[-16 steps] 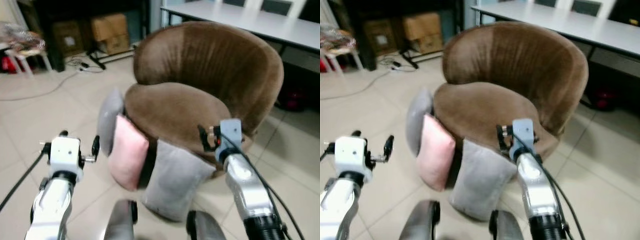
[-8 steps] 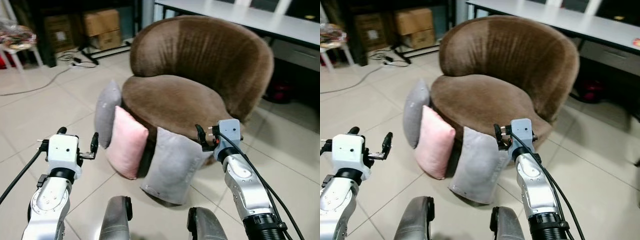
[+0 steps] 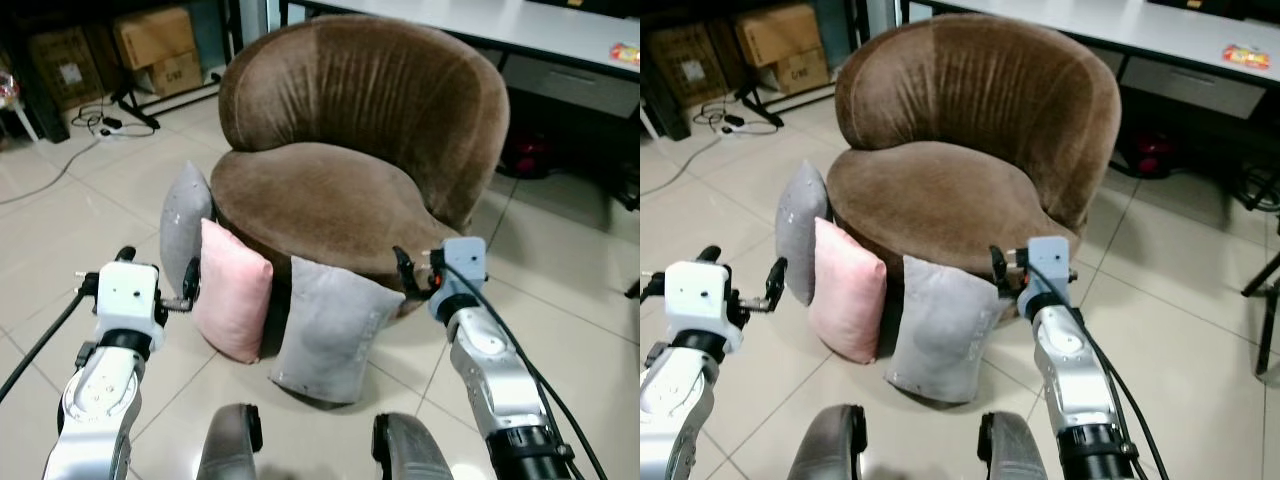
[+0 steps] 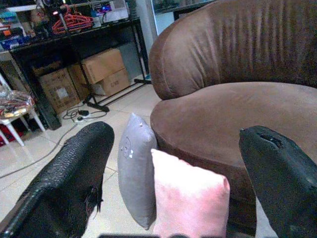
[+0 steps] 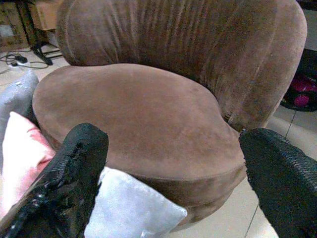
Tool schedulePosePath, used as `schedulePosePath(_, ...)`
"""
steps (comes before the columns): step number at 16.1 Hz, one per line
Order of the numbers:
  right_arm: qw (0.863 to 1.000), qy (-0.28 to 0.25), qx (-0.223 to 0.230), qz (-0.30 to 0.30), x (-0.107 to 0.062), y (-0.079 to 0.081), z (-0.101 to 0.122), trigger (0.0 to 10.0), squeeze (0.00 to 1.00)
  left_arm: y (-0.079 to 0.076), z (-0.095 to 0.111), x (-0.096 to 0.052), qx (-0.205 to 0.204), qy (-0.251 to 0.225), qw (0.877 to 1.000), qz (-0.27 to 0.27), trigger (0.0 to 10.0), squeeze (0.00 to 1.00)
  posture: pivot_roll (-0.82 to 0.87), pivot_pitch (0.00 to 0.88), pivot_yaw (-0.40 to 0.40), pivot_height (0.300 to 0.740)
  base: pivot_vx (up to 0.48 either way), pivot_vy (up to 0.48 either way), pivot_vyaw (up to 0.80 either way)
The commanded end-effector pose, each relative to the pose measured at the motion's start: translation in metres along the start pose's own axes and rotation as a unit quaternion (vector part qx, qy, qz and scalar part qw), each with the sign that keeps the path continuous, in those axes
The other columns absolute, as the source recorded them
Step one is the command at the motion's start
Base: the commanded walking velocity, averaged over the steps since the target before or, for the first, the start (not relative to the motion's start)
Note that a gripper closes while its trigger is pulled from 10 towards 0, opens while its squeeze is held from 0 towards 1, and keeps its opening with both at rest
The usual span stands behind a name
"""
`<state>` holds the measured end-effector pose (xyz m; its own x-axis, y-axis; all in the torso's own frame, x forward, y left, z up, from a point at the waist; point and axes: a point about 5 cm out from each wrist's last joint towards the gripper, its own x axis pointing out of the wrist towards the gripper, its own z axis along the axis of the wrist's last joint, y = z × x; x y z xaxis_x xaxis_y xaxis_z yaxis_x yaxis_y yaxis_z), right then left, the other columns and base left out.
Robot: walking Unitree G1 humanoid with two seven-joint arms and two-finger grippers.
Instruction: Move the pillow to the sofa from floor
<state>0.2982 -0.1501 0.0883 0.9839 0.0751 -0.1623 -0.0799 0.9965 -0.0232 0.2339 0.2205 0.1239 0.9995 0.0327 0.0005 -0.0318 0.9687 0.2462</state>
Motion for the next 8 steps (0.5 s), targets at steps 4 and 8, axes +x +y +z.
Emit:
schedulePosePath(4, 1.000, -0.006, -0.010, 0.020, 0.0037, 0.0055, 0.0058, 10.0, 1.00, -0.0019, -0.0006, 0.0003, 0.000, -0.001, 1.000, -0.008, 10.0, 0.82, -0.03, 0.000, -0.037, 0.616, 0.276, 0.000, 0.40)
schedulePosePath(8, 0.999, -0.014, -0.026, -0.013, 0.0063, 0.0007, 0.0069, 10.0, 1.00, -0.0022, -0.0009, -0.0002, 0.000, -0.002, 1.000, -0.010, 10.0, 0.81, -0.03, 0.000, -0.041, 0.616, 0.288, 0.000, 0.20)
